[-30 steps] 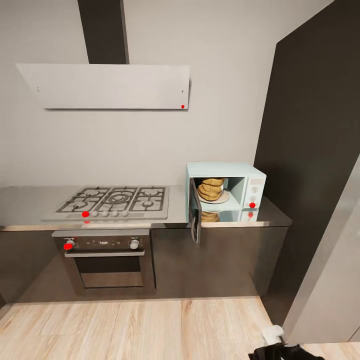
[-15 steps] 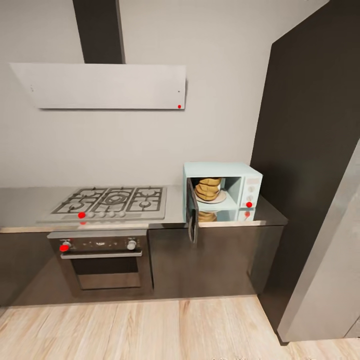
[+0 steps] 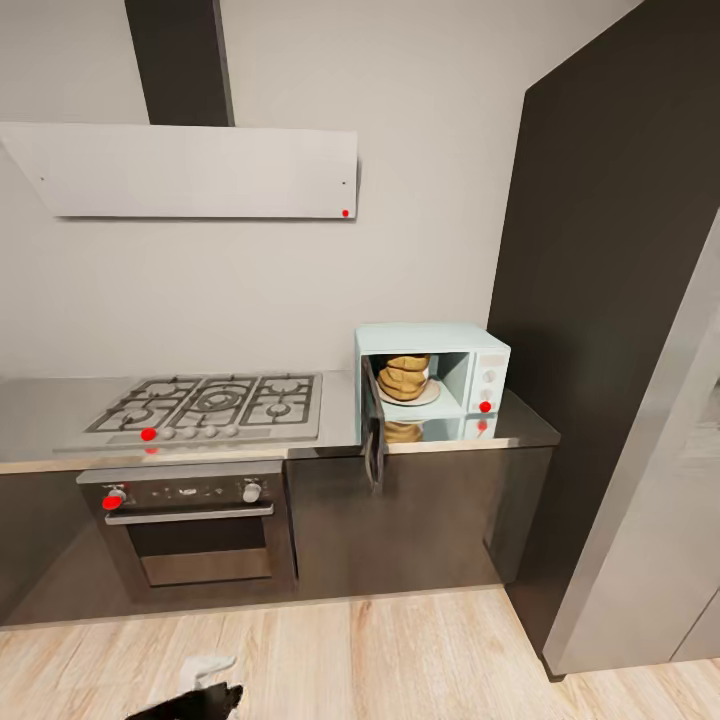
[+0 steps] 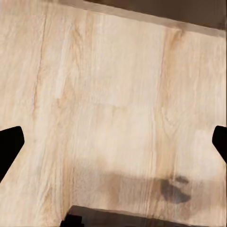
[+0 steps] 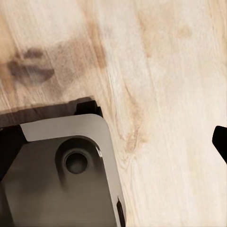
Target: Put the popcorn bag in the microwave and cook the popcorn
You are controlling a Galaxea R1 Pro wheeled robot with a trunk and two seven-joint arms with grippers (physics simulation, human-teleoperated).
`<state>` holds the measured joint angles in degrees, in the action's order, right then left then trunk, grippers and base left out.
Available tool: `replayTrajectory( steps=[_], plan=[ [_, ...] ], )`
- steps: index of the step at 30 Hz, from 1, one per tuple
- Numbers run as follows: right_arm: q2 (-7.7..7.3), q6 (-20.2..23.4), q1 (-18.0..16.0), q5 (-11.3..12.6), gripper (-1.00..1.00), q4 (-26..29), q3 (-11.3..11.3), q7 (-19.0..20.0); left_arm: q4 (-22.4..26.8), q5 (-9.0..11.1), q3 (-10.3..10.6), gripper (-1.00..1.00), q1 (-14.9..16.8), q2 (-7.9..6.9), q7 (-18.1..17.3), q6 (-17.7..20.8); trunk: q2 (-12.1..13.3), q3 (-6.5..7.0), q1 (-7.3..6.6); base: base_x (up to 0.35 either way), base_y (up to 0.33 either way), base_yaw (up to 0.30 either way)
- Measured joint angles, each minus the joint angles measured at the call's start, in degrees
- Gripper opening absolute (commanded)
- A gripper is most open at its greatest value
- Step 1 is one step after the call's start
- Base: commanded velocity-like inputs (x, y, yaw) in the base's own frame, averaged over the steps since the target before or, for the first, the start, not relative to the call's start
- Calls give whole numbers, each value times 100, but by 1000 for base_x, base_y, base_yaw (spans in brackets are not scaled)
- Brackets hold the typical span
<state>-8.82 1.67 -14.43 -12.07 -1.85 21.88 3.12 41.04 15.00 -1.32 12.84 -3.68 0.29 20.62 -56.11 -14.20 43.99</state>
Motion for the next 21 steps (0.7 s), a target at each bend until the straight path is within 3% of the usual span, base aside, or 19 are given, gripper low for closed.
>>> replayTrajectory(
  steps=[1,3,4,6,10,14,21],
  plan=[
    [1,0,0,-3,100,0,-2,0,204,7,0,100,387,-55,-14,124,-1,0,0,0,0,0],
    [-1,-1,0,-8,100,0,-4,0,717,11,0,100,583,-97,-24,423,-1,0,0,0,0,0],
    [-2,-1,0,-10,100,0,-4,0,1255,7,1,100,718,-105,-27,755,-1,0,0,0,0,0],
    [-4,0,-1,-11,100,0,-9,0,2393,2,26,100,819,-89,-26,1415,0,-1,0,0,0,0],
    [-18,0,0,-11,100,0,-13,0,3895,11,160,100,854,-29,2,1918,-1,-1,-1,0,0,0],
    [-30,-6,0,-11,100,0,-13,-2,4307,2,639,100,856,-2,13,1961,-1,-1,0,0,0,0],
    [-3,-82,0,-21,100,2,-49,0,4211,204,867,100,941,225,-94,1736,-1,-1,0,0,0,0]
  ],
)
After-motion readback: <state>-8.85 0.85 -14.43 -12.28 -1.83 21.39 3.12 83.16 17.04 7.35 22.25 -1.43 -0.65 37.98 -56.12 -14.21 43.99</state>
